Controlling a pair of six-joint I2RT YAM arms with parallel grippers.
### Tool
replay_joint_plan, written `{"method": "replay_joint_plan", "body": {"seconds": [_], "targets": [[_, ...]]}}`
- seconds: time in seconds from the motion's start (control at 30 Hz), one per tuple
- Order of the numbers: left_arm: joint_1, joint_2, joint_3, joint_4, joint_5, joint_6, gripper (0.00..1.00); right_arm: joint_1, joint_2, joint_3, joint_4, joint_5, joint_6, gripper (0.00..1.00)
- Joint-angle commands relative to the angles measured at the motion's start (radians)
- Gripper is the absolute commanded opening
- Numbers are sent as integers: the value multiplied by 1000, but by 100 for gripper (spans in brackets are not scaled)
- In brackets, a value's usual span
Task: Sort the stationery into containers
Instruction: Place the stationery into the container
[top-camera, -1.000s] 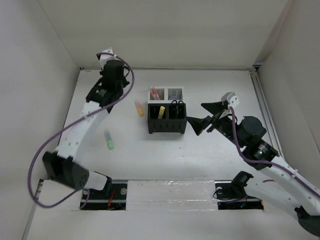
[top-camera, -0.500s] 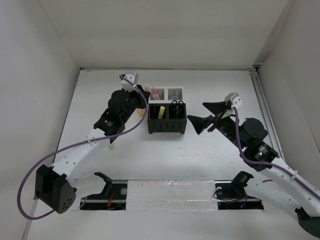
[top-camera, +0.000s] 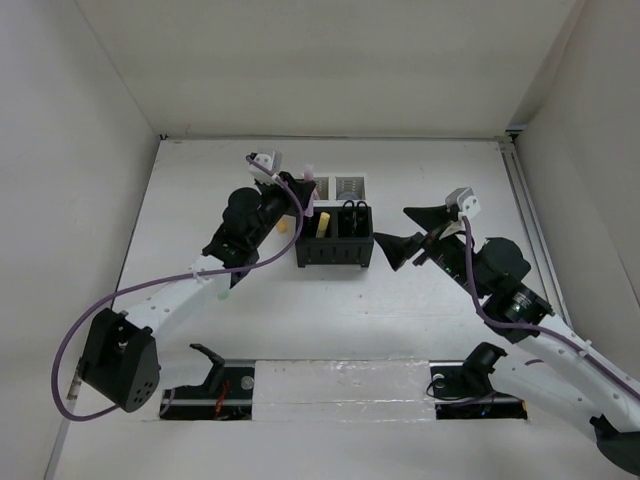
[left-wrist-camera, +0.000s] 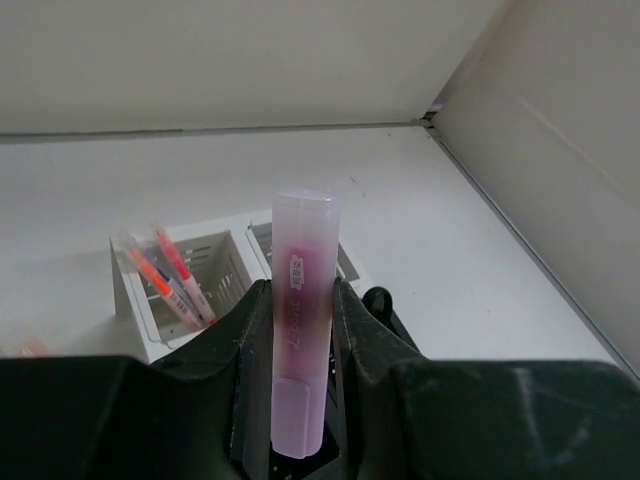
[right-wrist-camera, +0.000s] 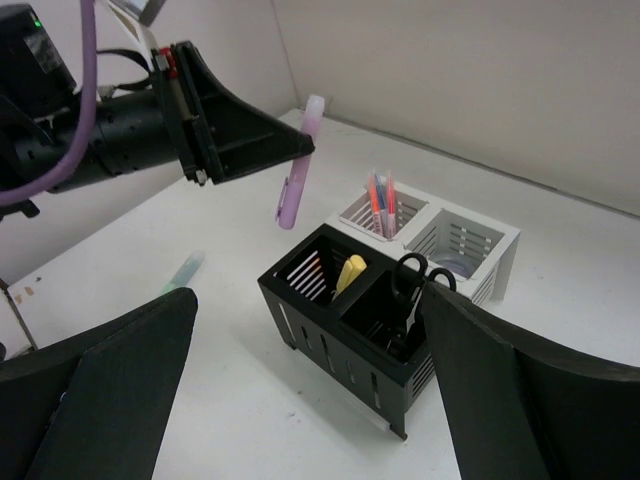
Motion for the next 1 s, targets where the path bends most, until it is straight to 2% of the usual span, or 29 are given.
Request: {"method": "replay_joint_plan", "body": {"seconds": [0.0, 0.33, 0.97], "targets": [[-1, 4, -50, 165, 4, -49, 0, -5, -4, 0, 55, -6, -8, 100], [-1, 46, -166, 431, -16, -69, 0, -5, 5, -29, 126, -38, 14, 100], [-1, 97, -262, 531, -56, -114, 0, -5, -23, -48, 137, -47, 14, 100]]}}
